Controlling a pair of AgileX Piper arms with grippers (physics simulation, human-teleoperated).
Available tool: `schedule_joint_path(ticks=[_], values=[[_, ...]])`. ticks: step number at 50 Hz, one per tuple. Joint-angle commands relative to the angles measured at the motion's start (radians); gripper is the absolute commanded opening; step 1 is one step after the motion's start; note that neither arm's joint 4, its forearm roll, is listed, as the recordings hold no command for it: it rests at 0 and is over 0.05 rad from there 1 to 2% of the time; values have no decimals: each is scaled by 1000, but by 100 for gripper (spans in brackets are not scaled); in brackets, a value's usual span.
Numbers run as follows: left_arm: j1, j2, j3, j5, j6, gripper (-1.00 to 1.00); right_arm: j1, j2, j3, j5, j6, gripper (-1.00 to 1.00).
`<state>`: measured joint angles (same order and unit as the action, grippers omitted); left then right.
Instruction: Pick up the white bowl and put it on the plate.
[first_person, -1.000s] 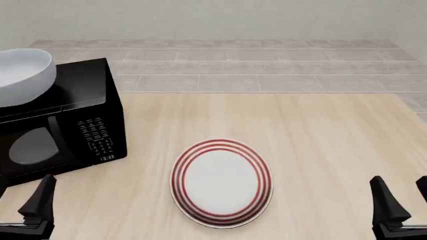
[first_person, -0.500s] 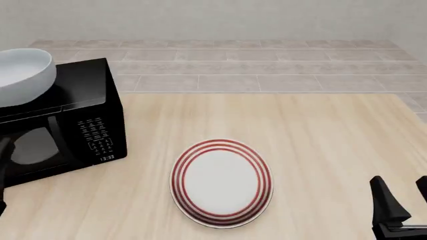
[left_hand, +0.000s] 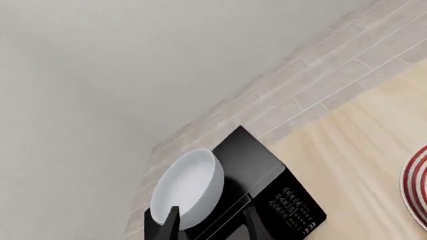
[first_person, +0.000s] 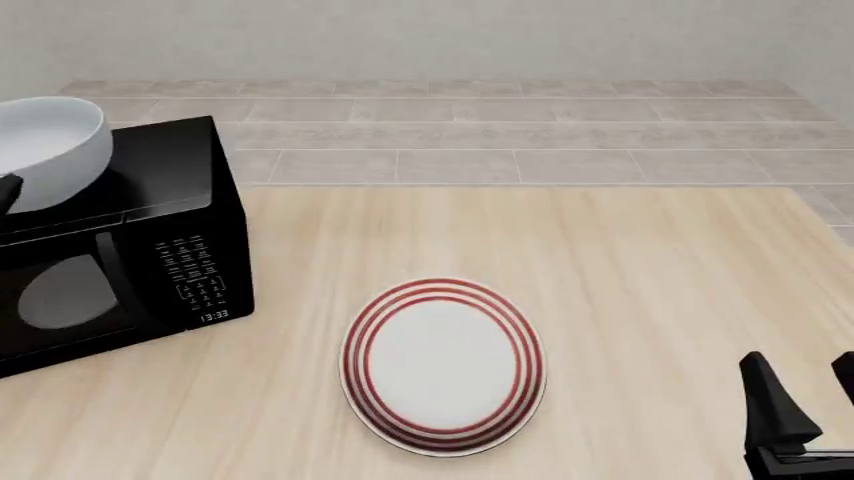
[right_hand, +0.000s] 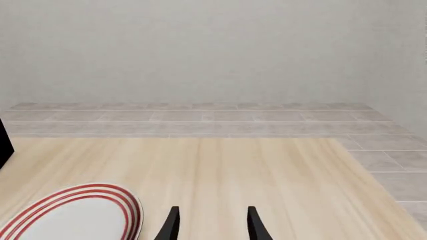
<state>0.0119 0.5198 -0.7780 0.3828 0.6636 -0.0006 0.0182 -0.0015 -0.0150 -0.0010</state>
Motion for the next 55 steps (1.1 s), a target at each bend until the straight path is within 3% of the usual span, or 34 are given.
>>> schedule_joint_path(ticks=[1,14,16,25,33,49,55], values=[[38,173,-112,-3,111,100,1,-4,-1,5,0,100],[103,286,-262,113,193,100,1,-4,-1,4,0,100],[106,305,-303,142,176,100,1,-4,-1,4,0,100],[128,345,-335,193,228,100,1,-4,-1,4,0,100],[104,360,-339,274,218,100,1,-4,-1,5,0,100],[123,437,-391,300,228,100,1,-4,-1,4,0,100],[127,446,-361,271,233,100,1,-4,-1,4,1,100]])
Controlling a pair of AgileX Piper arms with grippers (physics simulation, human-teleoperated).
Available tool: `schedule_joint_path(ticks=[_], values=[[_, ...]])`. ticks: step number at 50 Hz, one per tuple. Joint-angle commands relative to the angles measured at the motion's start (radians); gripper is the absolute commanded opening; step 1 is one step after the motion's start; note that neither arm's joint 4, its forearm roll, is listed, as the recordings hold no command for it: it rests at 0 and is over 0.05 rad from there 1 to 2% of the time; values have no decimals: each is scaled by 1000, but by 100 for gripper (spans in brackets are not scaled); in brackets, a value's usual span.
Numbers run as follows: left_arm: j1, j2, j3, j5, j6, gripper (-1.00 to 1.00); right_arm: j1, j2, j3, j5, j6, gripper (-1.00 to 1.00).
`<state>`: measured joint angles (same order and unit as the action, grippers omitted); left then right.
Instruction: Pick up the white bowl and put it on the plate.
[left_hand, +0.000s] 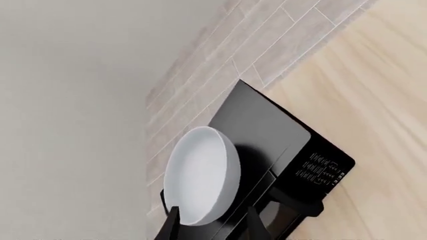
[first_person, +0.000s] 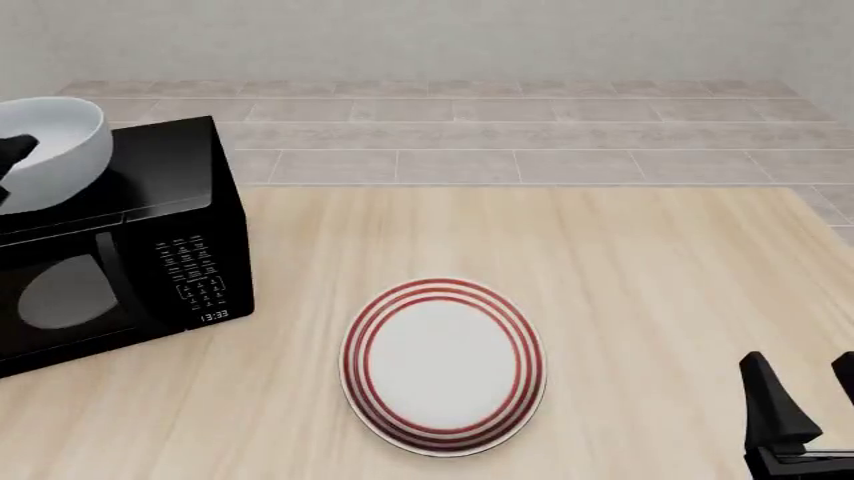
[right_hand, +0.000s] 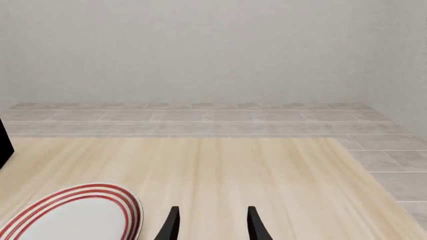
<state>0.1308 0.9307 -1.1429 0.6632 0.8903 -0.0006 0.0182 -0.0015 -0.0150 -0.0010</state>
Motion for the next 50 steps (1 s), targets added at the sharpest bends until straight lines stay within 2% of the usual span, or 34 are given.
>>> schedule_joint_path(ticks=[1,15,18,50], values=[[9,40,17,-21,5,100,1,-4,-1,4,0,100],[-2,43,90,-61,2,100,1,-4,-1,4,0,100],[-7,50,73,-52,-14,100,1,-4,-1,4,0,100],[47,114,89,-136,2,100,1,-4,-1,4,0,100]])
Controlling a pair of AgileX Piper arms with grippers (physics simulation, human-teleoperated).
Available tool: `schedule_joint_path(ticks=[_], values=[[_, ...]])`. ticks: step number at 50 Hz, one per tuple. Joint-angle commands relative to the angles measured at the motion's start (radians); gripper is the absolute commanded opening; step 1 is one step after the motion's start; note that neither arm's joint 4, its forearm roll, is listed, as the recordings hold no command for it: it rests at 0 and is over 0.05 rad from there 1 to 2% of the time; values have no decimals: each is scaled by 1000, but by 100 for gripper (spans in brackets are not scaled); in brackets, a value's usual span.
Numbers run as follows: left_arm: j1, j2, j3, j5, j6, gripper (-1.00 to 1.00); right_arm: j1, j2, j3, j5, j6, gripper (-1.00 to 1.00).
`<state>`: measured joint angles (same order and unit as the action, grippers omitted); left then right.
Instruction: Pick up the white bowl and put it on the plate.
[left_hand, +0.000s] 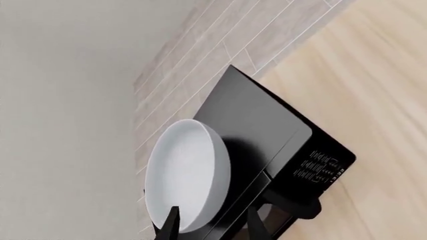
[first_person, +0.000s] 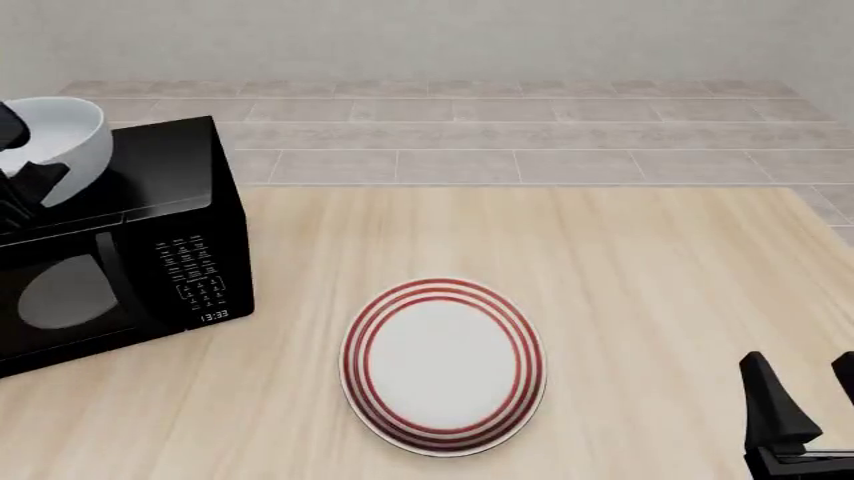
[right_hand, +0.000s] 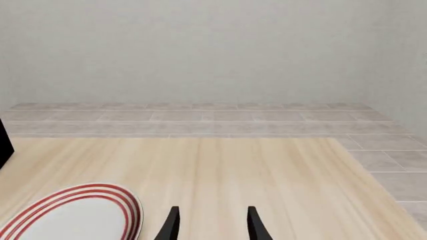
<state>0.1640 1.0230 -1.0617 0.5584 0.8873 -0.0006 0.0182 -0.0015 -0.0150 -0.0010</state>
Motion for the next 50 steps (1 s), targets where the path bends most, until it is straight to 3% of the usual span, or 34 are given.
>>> schedule_joint_path(ticks=[1,50], values=[[16,28,13,-37,4,100,1,-4,-1,5,1,100],[80,160,84,-200,48,100,1,-4,-1,4,0,100]])
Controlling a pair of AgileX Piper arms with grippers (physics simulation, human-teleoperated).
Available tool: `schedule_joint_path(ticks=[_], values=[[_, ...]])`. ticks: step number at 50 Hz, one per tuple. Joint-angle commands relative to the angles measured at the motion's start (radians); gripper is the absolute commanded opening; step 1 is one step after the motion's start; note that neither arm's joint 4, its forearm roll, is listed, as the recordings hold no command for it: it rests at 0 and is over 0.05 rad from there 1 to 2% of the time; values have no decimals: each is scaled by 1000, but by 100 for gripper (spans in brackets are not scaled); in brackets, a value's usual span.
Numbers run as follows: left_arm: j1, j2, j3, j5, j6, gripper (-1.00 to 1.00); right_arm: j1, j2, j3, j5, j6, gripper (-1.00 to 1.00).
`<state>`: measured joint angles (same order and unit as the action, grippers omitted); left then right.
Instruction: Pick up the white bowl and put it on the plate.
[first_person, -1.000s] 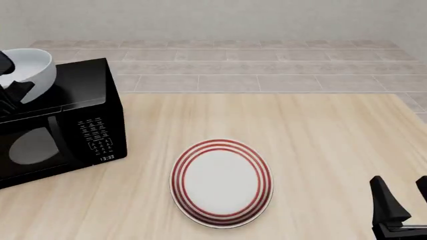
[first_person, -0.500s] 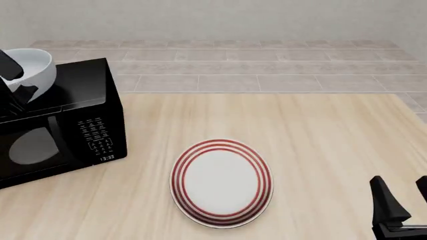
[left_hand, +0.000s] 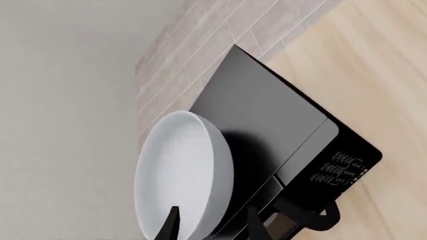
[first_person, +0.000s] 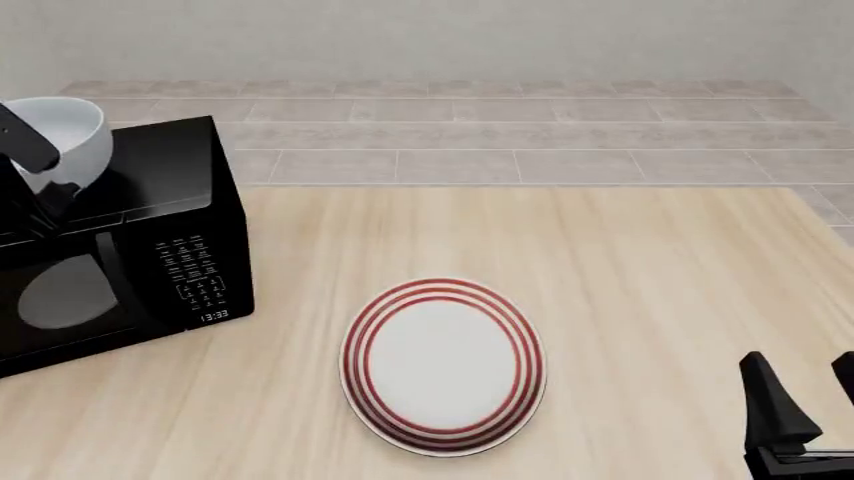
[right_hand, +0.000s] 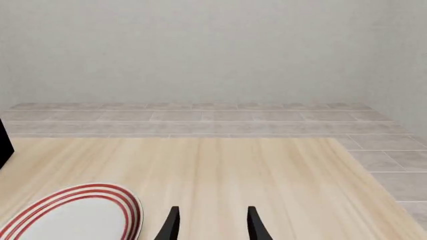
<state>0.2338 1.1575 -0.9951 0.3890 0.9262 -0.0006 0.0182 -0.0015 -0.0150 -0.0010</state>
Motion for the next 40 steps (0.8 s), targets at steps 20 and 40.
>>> schedule_joint_path(ticks=[20,40], values=[[26,84,50,-96,9,100,1,-4,-1,4,0,100],[52,139,61,-148,12,100,1,-4,-1,4,0,100]])
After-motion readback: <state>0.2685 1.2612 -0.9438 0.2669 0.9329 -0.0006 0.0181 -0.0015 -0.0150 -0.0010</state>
